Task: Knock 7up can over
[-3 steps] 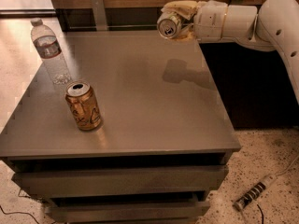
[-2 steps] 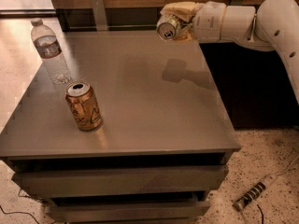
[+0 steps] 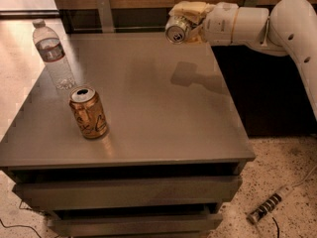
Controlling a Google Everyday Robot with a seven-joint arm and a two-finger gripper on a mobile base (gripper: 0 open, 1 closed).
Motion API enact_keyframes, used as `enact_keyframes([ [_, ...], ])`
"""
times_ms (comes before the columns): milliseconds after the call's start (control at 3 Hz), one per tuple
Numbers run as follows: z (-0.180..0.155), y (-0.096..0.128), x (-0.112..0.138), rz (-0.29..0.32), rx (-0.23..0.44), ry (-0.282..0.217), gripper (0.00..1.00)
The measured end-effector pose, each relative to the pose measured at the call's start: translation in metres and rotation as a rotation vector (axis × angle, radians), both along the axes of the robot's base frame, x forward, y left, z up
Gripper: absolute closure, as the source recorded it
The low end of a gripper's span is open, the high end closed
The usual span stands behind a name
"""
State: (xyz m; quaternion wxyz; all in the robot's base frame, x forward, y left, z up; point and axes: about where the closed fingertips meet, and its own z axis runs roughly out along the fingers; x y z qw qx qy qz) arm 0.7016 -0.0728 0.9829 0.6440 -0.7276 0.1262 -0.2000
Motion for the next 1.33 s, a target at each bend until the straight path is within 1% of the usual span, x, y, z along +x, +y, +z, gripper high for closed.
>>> enact_keyframes([
  [333,-0.005,0.005,0.008,0.043,-0.036,-0.129,1.00],
  [667,0.000,0.001,0.009,0.110,-0.117,-0.316,1.00],
  [1000,0.000,-0.002,0.007,0.143,-0.180,-0.461,1.00],
  [1333,-0.007,-0.007,0.002,0.145,-0.220,-0.557,1.00],
])
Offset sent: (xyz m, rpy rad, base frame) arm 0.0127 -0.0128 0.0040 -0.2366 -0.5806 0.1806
